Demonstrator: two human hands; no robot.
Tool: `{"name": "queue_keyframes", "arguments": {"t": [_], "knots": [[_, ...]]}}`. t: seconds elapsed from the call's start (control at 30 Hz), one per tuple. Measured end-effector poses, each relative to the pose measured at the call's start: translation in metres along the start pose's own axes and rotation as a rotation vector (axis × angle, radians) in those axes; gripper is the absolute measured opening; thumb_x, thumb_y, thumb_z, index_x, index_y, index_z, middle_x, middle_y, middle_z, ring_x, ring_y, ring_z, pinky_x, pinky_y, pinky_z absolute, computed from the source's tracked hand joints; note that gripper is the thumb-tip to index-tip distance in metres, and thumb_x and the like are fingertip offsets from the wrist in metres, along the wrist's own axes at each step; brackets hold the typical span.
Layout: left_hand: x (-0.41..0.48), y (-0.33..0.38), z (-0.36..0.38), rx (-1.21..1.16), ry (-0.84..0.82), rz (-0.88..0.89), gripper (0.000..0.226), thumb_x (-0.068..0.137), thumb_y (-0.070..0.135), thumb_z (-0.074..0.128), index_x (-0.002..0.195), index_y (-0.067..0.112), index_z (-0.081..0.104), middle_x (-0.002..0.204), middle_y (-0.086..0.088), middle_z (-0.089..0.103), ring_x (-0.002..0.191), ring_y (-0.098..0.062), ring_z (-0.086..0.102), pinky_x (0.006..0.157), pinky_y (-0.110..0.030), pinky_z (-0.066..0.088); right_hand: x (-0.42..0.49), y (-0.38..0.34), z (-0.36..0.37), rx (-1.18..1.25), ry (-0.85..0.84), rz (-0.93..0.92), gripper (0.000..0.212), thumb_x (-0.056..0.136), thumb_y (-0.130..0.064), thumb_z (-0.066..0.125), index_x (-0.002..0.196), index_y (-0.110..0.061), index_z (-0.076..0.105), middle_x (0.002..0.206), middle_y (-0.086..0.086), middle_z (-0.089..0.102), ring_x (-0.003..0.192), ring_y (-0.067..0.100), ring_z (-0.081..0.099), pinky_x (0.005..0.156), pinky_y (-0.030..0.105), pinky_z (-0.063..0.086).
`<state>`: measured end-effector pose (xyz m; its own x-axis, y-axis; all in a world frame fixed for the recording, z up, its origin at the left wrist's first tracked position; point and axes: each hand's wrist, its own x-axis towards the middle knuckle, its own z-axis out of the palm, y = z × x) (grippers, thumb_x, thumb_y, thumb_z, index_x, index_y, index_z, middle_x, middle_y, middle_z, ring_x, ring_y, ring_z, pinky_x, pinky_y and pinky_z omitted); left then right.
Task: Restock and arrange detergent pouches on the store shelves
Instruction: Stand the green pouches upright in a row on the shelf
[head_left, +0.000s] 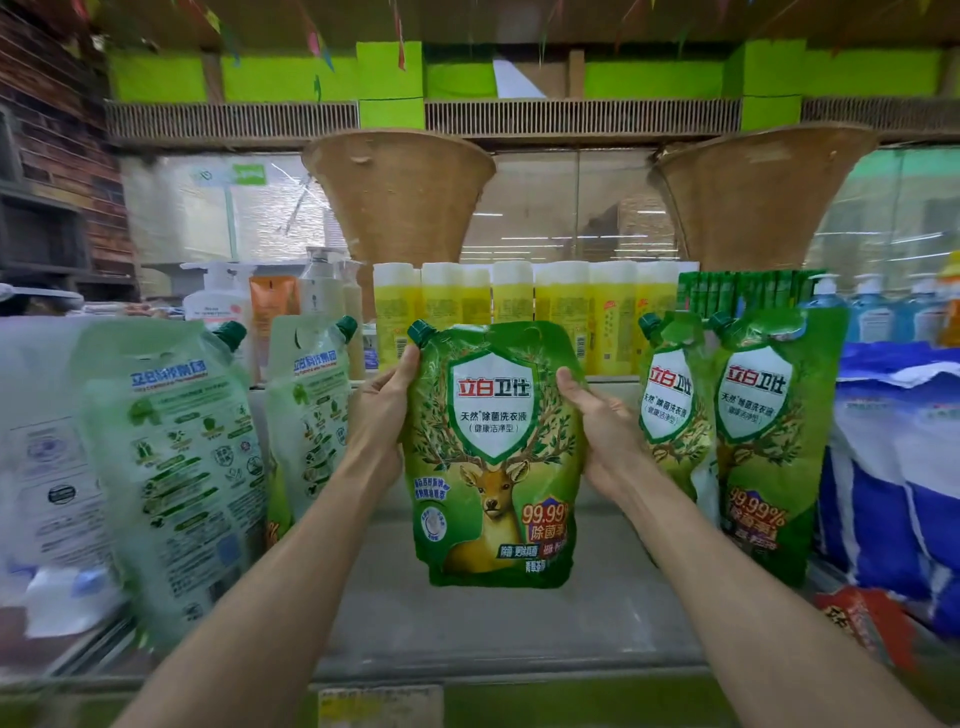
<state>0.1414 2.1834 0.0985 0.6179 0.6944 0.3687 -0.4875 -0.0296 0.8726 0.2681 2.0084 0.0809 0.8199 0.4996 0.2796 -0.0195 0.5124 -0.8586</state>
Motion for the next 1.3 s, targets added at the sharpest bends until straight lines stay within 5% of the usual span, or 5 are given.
{"name": "queue_keyframes", "arguments": {"t": [0.57,0.8,0.93,1.07,1.3], "knots": [[-0.038,-0.042,0.011,0.595,0.097,-0.069,0.026,0.097,0.042,0.055,0.088,0.019,0.045,0.093,-0.008,0.062,0.075,-0.019,0.059,0.058,-0.035,0.053,-0.013,-0.039,0.021,-0.279,0.051,-0.071,0.093,0.085,-0.052,0.067,0.149,-0.001,0.021,0.153,0.022,0.036,0.135,0.033,0.041,0.116,0.058,0.029],[-0.073,-0.077,0.08,0.398,-0.196,-0.303,0.034,0.098,0.057,0.039,0.098,0.026,0.053,0.099,0.003,0.063,0.081,-0.012,0.057,0.065,-0.027,0.046,-0.032,-0.047,0.016,-0.43,0.327,-0.253,0.039,0.097,-0.046,0.054,0.071,-0.017,0.048,0.058,-0.006,0.04,0.044,0.0,0.043,0.07,0.047,0.054],[-0.081,-0.094,0.113,0.208,-0.392,-0.377,0.051,0.098,0.064,0.026,0.126,0.032,0.054,0.122,0.003,0.065,0.096,-0.009,0.063,0.073,-0.026,0.049,-0.035,-0.049,0.001,-0.419,0.4,-0.318,0.03,0.095,-0.049,0.055,0.094,-0.019,0.061,0.093,-0.009,0.062,0.105,0.003,0.041,0.101,0.041,0.041],[-0.077,-0.105,0.128,0.128,-0.407,-0.385,0.062,0.099,0.062,0.024,0.144,0.025,0.043,0.134,-0.008,0.062,0.118,-0.025,0.063,0.104,-0.047,0.049,-0.037,-0.048,-0.003,-0.509,0.415,-0.333,0.032,0.095,-0.051,0.054,0.081,-0.024,0.064,0.086,-0.001,0.068,0.072,-0.001,0.058,0.081,0.043,0.05],[-0.071,-0.095,0.105,0.404,-0.31,-0.247,0.064,0.098,0.056,0.041,0.146,0.014,0.041,0.144,-0.009,0.052,0.129,-0.026,0.053,0.108,-0.042,0.045,-0.046,-0.054,0.024,-0.658,0.317,-0.736,0.046,0.094,-0.043,0.059,0.132,-0.019,0.05,0.131,0.001,0.057,0.122,0.019,0.052,0.106,0.042,0.043]]}}
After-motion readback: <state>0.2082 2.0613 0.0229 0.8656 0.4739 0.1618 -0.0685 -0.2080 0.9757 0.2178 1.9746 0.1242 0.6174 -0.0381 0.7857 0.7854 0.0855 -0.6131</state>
